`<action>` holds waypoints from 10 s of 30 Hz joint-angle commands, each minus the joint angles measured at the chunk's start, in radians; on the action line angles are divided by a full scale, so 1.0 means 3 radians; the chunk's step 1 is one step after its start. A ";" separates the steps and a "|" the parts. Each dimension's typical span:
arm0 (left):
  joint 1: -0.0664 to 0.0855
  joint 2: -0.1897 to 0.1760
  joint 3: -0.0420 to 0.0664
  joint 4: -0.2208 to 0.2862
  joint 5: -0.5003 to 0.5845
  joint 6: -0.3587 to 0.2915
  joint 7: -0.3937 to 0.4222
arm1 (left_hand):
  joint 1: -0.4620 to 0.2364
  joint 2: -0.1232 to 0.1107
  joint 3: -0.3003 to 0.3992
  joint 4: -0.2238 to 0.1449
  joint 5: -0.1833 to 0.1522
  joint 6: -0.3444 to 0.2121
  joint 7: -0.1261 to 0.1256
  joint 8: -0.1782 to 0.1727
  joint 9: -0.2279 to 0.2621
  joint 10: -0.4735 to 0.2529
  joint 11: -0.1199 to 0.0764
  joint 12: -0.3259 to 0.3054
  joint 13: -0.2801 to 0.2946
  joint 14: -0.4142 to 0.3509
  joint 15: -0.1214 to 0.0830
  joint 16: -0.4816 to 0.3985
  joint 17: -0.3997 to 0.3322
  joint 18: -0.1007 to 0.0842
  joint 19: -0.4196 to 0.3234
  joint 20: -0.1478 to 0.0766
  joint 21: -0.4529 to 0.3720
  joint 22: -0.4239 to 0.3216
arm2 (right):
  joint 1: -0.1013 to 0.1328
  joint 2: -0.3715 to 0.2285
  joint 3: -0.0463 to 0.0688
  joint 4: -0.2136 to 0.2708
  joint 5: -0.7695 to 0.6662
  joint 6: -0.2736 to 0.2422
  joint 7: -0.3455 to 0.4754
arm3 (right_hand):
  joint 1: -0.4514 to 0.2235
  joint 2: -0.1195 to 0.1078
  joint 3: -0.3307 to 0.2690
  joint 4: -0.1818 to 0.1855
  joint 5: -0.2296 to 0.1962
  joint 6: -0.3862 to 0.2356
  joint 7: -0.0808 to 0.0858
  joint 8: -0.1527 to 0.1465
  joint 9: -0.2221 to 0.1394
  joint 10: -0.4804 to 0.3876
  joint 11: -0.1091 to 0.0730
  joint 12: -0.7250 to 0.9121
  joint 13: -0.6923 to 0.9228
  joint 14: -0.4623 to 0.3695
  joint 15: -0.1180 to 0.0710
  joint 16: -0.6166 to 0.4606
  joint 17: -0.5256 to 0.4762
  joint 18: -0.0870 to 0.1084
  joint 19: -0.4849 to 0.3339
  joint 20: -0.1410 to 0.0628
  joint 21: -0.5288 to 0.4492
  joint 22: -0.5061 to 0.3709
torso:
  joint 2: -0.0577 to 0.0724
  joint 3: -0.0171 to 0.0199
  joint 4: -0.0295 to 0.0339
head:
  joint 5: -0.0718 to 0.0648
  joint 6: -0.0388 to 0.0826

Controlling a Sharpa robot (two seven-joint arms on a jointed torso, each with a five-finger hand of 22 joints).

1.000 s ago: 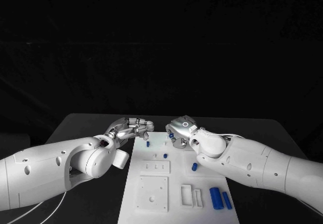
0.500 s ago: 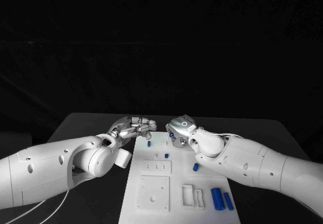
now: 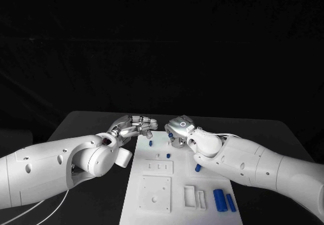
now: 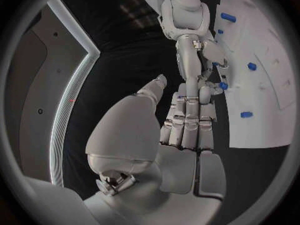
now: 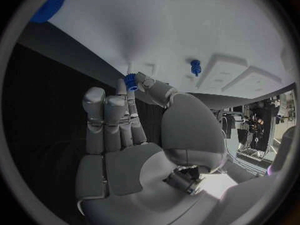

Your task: Assemble the parts on the task board

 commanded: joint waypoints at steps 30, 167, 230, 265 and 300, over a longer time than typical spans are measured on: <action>0.0061 0.0002 0.0003 0.0071 -0.0037 0.0019 0.0006 | -0.0028 -0.0014 0.0022 -0.0012 0.0008 -0.0017 -0.0011 -0.0013 -0.0002 0.0002 0.0012 -0.0022 0.0008 -0.0018 -0.0004 0.0007 0.0001 0.0043 -0.0003 -0.0021 0.0025 -0.0008 | 0.0021 0.0049 0.0000 -0.0112 0.0014 0.0022 0.0042 | 0.0042 -0.0010 0.0018 0.0035 0.0022 0.0023 0.0010 -0.0005 -0.0001 0.0065 -0.0019 0.0007 0.0006 -0.0105 -0.0094 0.0016 -0.0011 0.0340 0.0033 -0.0063 0.0018 0.0057 | 0.0046 -0.0018 0.0016 | 0.0044 -0.0003; 0.0104 -0.0071 0.0000 -0.0159 -0.0038 0.0021 -0.0002 | -0.0059 -0.0013 0.0080 -0.0077 0.0021 -0.0013 -0.0011 -0.0021 0.0002 0.0018 0.0011 -0.0056 0.0026 -0.0017 -0.0006 0.0012 -0.0001 0.0032 -0.0008 -0.0029 0.0041 -0.0025 | -0.0020 -0.0699 0.0237 -0.0076 0.1810 0.1242 0.0415 | -0.0300 0.0077 -0.0810 0.0074 0.0384 -0.0638 0.0135 -0.0373 -0.0185 -0.0768 -0.0044 0.3552 0.2882 -0.0210 -0.0114 0.0516 0.0434 0.0340 -0.0052 -0.0097 0.0372 0.0068 | 0.0000 0.0038 -0.0121 | 0.0044 0.0020; 0.0104 -0.0097 0.0000 -0.0122 -0.0038 0.0007 -0.0008 | -0.0096 -0.0009 0.0119 -0.0124 0.0029 -0.0015 -0.0009 -0.0028 0.0005 0.0022 0.0012 -0.0077 0.0036 -0.0019 -0.0005 0.0014 -0.0003 0.0029 -0.0013 -0.0030 0.0051 -0.0034 | 0.0051 -0.0595 0.0199 0.0933 -0.0037 0.0284 -0.0400 | -0.0257 -0.0304 -0.0255 0.0581 0.0050 -0.0235 0.0044 -0.0228 -0.0099 -0.0590 -0.0130 0.3527 0.2799 -0.0122 -0.0192 0.0421 0.0599 0.0340 0.0033 -0.0117 0.0475 0.0045 | 0.0005 0.0035 -0.0112 | 0.0059 0.0029; 0.0104 -0.0039 0.0001 -0.0132 -0.0039 0.0016 -0.0007 | -0.0148 -0.0005 0.0161 -0.0186 0.0029 -0.0014 -0.0009 -0.0033 0.0008 0.0029 0.0013 -0.0093 0.0047 -0.0020 -0.0005 0.0016 -0.0005 0.0027 -0.0017 -0.0030 0.0063 -0.0044 | -0.0026 -0.0200 0.0047 0.0576 0.0040 0.0398 -0.0312 | -0.0248 -0.0304 -0.0251 0.0598 0.0060 -0.0245 0.0047 -0.0238 -0.0103 -0.0586 -0.0128 0.3520 0.2795 -0.0121 -0.0190 0.0415 0.0601 0.0340 0.0033 -0.0115 0.0477 0.0045 | 0.0010 0.0032 -0.0096 | 0.0125 -0.0019; 0.0105 -0.0039 0.0002 -0.0126 -0.0039 0.0007 -0.0006 | -0.0245 -0.0007 0.0245 -0.0308 0.0029 -0.0016 -0.0006 -0.0042 0.0015 0.0035 0.0013 -0.0108 0.0063 -0.0021 -0.0005 0.0020 -0.0008 0.0027 -0.0023 -0.0030 0.0085 -0.0060 | -0.0026 -0.0169 0.0014 0.0517 0.0272 0.0559 -0.0275 | -0.0162 -0.0323 -0.0391 0.0412 0.0725 -0.0900 0.0051 -0.0544 -0.0221 -0.0631 -0.0125 0.3481 0.2792 -0.0122 -0.0188 0.0361 0.0624 0.0340 -0.0003 -0.0105 0.0467 0.0050 | 0.0008 0.0036 -0.0102 | 0.0145 -0.0032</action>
